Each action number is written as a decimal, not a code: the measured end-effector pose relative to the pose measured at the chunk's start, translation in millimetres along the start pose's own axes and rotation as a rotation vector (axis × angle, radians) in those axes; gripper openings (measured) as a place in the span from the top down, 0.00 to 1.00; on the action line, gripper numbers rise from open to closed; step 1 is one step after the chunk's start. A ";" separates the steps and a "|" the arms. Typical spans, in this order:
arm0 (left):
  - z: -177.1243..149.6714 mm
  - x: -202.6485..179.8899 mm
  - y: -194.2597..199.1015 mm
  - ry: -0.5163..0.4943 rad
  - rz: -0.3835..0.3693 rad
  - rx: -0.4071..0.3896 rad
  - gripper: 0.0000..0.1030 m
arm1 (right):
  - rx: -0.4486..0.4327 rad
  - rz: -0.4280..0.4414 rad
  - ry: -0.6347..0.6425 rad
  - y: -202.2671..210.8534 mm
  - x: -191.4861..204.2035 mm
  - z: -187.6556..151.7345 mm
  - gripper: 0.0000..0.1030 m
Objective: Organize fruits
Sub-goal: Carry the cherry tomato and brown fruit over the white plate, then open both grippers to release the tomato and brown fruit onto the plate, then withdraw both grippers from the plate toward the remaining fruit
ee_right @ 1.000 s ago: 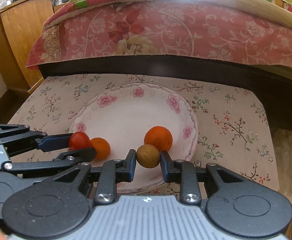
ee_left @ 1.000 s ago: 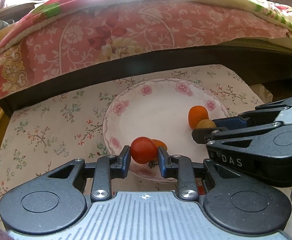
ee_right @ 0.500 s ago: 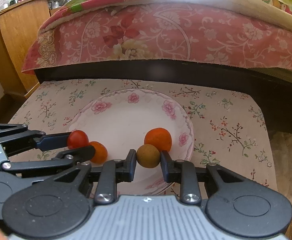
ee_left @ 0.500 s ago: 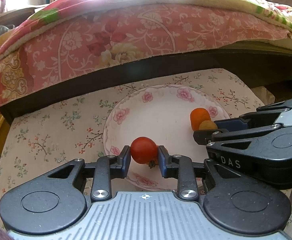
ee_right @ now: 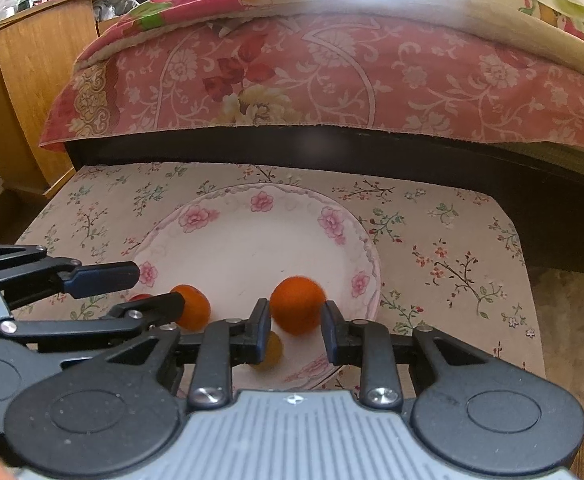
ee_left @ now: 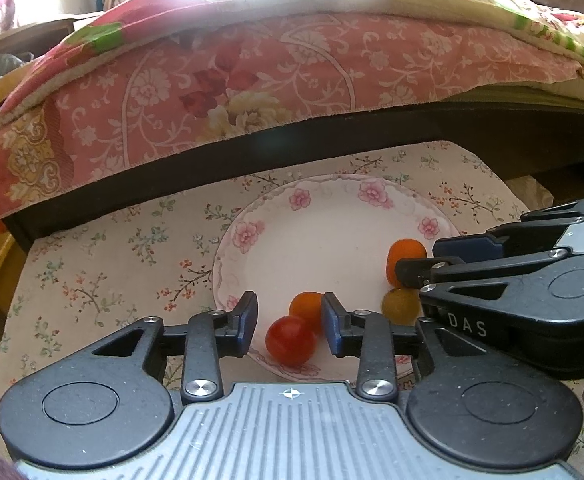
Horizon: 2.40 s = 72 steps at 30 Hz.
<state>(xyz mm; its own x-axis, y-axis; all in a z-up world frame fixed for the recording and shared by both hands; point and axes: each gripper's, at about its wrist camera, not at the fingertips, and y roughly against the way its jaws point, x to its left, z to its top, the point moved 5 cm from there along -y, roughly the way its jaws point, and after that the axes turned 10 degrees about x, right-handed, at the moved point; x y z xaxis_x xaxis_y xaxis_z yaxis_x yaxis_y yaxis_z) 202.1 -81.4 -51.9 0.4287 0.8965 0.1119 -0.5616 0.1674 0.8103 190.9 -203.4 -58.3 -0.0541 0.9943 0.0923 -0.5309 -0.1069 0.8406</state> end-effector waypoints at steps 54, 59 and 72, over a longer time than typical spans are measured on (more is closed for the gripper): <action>-30.7 -6.6 54.7 -0.021 0.011 -0.049 0.46 | 0.037 -0.231 0.030 71.1 10.1 -45.6 0.50; -44.6 -6.6 64.0 -0.029 0.013 -0.038 0.45 | 0.066 -0.245 0.028 77.0 9.7 -62.2 0.46; -73.8 -12.5 85.6 -0.047 -0.006 -0.015 0.40 | 0.139 -0.205 -0.024 90.9 17.5 -98.3 0.32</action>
<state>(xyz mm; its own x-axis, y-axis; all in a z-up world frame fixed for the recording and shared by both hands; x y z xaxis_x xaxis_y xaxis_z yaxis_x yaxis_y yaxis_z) 96.5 -48.0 -26.4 0.4645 0.8754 0.1339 -0.5695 0.1795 0.8021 58.5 -195.4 -32.7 0.0635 0.9950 -0.0768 -0.4073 0.0961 0.9082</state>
